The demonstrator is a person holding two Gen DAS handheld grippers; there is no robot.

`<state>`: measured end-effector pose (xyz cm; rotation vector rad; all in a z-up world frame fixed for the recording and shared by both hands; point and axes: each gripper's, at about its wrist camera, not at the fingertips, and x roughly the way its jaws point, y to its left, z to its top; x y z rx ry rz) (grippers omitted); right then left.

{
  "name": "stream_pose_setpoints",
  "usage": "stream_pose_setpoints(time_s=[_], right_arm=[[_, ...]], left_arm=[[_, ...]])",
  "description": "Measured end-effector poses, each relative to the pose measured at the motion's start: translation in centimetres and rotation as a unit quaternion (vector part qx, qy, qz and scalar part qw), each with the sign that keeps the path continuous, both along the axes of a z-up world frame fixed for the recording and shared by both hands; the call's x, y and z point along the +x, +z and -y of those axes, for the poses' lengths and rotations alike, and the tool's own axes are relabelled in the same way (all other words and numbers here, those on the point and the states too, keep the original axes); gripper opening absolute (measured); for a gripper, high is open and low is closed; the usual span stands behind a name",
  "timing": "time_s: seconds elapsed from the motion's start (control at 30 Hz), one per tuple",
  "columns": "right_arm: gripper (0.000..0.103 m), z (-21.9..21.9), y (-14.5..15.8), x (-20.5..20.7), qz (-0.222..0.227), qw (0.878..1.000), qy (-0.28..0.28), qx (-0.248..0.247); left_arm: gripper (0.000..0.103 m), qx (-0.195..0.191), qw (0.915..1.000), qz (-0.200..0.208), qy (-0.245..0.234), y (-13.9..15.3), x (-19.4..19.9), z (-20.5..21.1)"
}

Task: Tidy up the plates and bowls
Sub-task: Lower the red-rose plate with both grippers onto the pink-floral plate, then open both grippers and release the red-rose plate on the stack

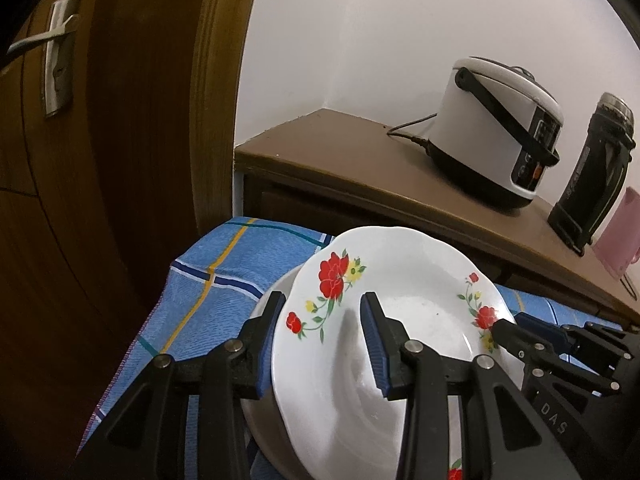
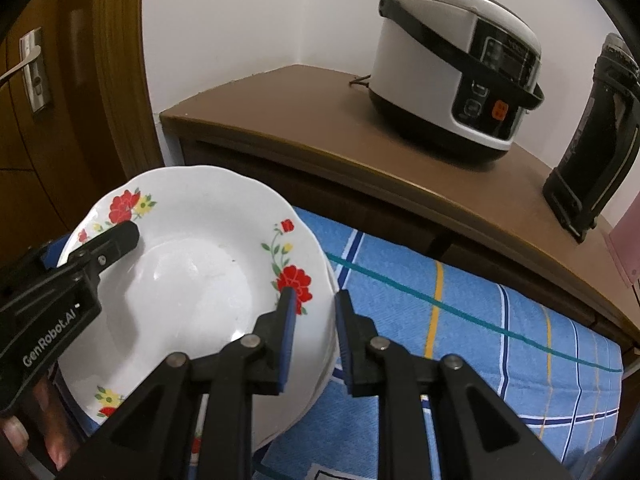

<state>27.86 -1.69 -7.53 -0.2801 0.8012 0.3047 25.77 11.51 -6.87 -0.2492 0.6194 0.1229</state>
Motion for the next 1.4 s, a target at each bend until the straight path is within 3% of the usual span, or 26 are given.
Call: stream_pose_setpoints(time_s=[0.63,0.73,1.1,1.33,1.4], right_arm=[[0.020,-0.4,0.0,0.1,0.004,1.000,0.001,-0.017],[0.020,-0.4,-0.1,0.2,0.001,1.000,0.003,-0.014],[0.020,-0.3,0.2,-0.1,0.012,1.000,0.001,-0.010],[0.019,-0.3,0.7,-0.8,0.028,1.000,0.005,-0.008],[0.019,-0.2,0.7,-0.9,0.029,1.000,0.004,-0.003]], left_arm=[[0.041,0.011,0.9999,-0.004,-0.005,0.0,0.0,0.2],[0.053,0.027,0.9995,-0.013,-0.014,-0.1,0.1,1.0],[0.054,0.037,0.9992,-0.004,-0.015,0.1,-0.3,1.4],[0.077,0.085,0.9957,0.030,-0.024,1.1,-1.4,3.1],[0.077,0.093,0.9948,0.033,-0.024,1.2,-1.5,3.3]])
